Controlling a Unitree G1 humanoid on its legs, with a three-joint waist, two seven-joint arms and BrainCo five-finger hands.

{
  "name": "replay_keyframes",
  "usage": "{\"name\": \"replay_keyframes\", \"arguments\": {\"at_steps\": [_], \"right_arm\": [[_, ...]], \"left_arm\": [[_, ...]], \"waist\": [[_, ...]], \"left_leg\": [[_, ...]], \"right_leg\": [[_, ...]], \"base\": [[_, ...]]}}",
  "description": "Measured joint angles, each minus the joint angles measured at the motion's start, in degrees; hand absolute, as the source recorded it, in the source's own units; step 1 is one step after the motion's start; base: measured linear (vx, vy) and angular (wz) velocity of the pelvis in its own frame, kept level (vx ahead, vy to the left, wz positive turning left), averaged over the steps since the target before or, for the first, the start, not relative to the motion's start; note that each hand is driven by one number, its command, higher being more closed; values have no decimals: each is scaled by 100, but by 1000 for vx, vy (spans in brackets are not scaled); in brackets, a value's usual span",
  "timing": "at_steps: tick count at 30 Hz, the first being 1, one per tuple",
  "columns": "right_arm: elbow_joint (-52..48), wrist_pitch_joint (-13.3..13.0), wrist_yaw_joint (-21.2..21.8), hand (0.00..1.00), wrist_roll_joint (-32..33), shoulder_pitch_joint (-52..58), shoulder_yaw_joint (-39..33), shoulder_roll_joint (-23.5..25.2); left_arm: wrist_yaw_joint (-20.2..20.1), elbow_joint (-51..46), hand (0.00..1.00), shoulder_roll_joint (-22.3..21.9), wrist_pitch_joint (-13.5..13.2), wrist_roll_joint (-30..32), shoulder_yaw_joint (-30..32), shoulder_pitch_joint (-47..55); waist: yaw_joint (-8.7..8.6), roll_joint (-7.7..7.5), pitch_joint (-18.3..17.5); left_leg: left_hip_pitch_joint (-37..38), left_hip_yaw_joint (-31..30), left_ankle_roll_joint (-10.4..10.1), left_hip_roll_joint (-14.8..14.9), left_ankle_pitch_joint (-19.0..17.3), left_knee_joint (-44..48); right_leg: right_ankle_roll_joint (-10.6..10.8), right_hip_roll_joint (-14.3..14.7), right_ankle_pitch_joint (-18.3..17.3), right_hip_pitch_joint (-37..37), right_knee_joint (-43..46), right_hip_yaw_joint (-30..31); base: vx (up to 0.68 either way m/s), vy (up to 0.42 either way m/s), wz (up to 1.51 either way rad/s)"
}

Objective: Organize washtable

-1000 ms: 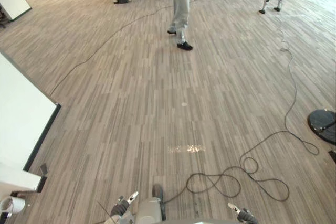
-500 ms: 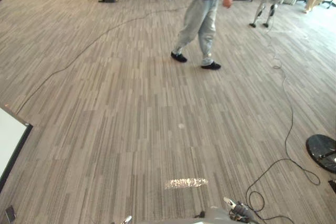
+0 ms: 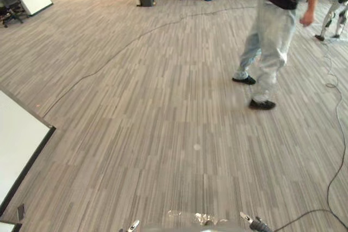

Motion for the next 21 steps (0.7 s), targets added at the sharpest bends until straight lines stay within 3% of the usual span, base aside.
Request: {"name": "replay_keyframes", "arguments": {"at_steps": [1,2,4,6,9,21], "right_arm": [[0,0,0,0,0,1,0,9],[5,-6,2,0,-5,16,-2,19],[-5,-13,2,0,-33,44,71,128],[-3,-13,2,0,-171,67,103,252],[1,-6,5,0,-152,121,44,335],[193,-1,116,0,-155,85,2,259]], "left_arm": [[15,0,0,9,0,-2,-7,-10],[46,5,0,22,-16,-4,-5,-18],[50,10,0,138,-53,1,-57,6],[44,38,0,325,-57,12,-185,-7],[43,101,0,440,-53,15,-402,-9],[-59,238,0,593,-119,7,-1051,-52]], "waist": [[0,-15,5],[22,-45,15],[15,-176,-89],[5,-440,-125],[-6,-517,-173],[-5,-430,-195]], "left_leg": [[-56,-31,39,-178,62,-750],[-12,-34,457,-295,631,-1214],[304,73,567,-453,694,-1604],[570,263,648,-629,909,-2179],[798,296,705,-767,1084,-2666],[1023,189,743,-849,1369,-3227]], "right_leg": [[22,-21,-12,96,-33,50],[155,-38,-43,134,-31,195],[230,-116,-30,157,-120,412],[265,-269,-44,146,-179,567],[326,-356,-12,165,-286,627],[374,-333,-38,135,-307,627]], "base": [[247,111,-30],[235,119,-36],[230,114,-34],[216,117,-29],[107,76,-9],[-12,2,3]]}}
